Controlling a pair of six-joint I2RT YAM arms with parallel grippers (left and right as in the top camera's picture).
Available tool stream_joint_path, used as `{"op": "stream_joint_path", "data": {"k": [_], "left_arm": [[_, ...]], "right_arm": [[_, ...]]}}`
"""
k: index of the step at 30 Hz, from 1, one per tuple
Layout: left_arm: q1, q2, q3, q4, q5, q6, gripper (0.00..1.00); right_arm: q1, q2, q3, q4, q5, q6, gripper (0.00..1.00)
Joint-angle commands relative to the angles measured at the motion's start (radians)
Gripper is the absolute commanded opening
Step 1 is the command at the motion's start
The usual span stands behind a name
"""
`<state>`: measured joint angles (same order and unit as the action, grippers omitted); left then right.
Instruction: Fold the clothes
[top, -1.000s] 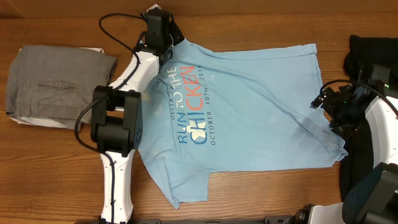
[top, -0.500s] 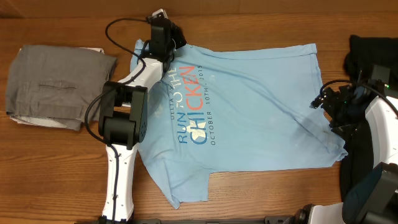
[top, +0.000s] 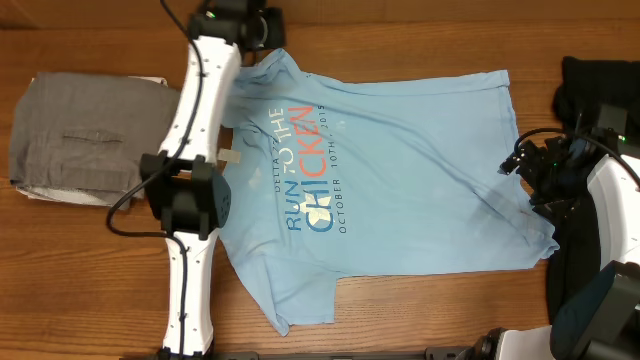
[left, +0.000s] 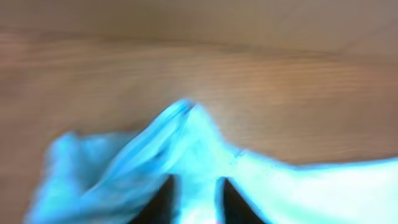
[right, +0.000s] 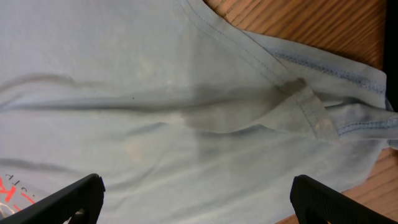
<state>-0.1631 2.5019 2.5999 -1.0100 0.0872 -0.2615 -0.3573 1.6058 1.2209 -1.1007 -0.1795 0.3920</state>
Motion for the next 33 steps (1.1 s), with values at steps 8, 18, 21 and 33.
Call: {"op": "stream_joint_path", "data": {"k": [8, 18, 21, 33], "left_arm": [[0.061, -0.003, -0.025, -0.35, -0.22, 0.126, 0.04], [0.081, -0.003, -0.238, -0.232, -0.2, 0.085, 0.04], [0.081, -0.003, -0.272, -0.172, -0.169, 0.077, 0.04], [0.08, -0.003, -0.359, 0.017, -0.14, 0.048, 0.04]], "right_arm": [[0.001, -0.006, -0.002, 0.0, -0.005, 0.001, 1.0], [0.001, -0.006, -0.002, 0.001, -0.005, 0.001, 1.0], [0.001, -0.006, -0.002, 0.001, -0.005, 0.001, 1.0], [0.001, -0.006, -0.002, 0.001, -0.005, 0.001, 1.0]]}}
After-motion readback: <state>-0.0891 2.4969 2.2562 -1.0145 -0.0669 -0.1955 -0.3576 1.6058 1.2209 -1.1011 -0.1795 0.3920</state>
